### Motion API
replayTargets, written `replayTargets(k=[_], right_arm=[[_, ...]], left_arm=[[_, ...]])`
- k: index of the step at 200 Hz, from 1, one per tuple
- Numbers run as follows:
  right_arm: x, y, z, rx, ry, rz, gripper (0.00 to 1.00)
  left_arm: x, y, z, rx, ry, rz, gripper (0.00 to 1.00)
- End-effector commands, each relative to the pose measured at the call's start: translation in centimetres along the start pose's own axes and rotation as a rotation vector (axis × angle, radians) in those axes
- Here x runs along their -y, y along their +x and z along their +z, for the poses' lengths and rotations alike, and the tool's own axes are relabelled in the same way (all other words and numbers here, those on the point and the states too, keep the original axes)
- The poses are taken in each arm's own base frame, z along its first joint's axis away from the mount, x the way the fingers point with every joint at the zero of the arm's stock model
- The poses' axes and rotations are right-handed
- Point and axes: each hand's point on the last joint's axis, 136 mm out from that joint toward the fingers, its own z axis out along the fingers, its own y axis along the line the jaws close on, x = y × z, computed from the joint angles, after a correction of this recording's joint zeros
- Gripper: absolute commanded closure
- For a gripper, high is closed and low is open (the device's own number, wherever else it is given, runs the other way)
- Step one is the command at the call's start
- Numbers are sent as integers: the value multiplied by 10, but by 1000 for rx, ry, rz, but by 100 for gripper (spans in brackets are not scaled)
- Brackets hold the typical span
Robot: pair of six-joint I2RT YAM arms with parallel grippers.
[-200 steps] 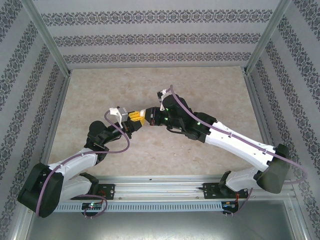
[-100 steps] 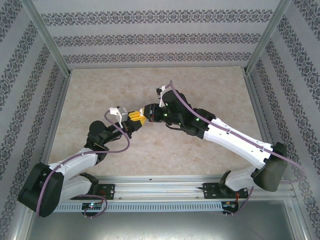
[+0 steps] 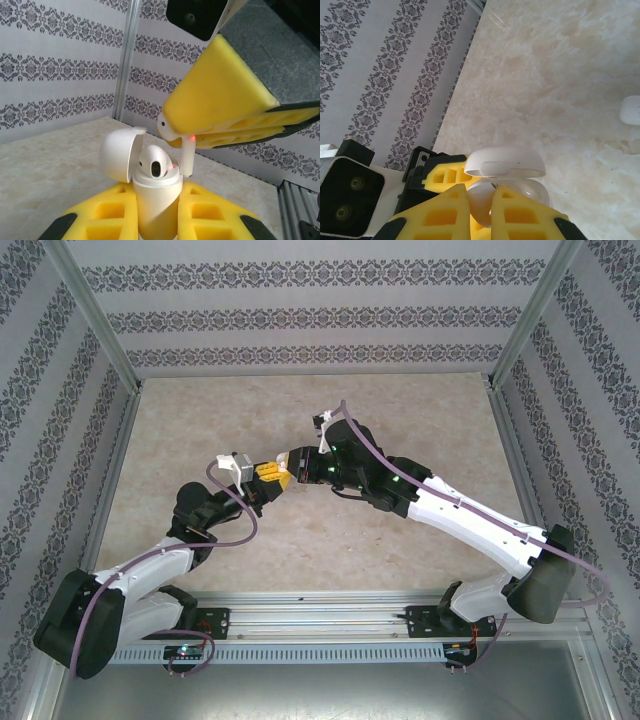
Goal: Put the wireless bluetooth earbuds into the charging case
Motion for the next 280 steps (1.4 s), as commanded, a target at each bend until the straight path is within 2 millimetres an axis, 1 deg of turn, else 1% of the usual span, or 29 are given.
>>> replayTargets(k=[1,26,42,69,97,113,134,160,186,217,243,256,280], right_arm=[[-4,-25,-15,98,-16,15,88],[-4,-30,-23,127,-10,9,88],[-3,-31,-24,137,-2,-1,88],[-4,-33,-20,135,-11,-2,88],[-7,-29,-13,106,-26,7,88],[-5,-25,-11,85,-27,15,88],[6,-13,-9,50,10,36,88],[15,0,-6,19,30,63,88],[17,10,-4,-17,46,67,88],[20,16,0,-44,62,83,88],[18,16,0,-49,63,95,88],[16,13,-1,-41,60,100,88],[8,6,-4,-29,52,95,88]], left_arm=[[22,-20,1,64,96,28,100],[20,-17,1,59,89,24,100],[20,-18,1,59,91,27,100],[20,-18,1,59,89,26,100],[20,-19,1,61,85,28,100],[19,-19,1,61,81,29,100],[18,-20,2,66,78,32,100],[18,-19,1,63,77,41,100],[18,-18,1,60,75,40,100],[18,-18,1,62,73,47,100],[18,-17,1,57,75,47,100],[18,-17,1,56,75,48,100],[18,-10,1,39,80,55,100]])
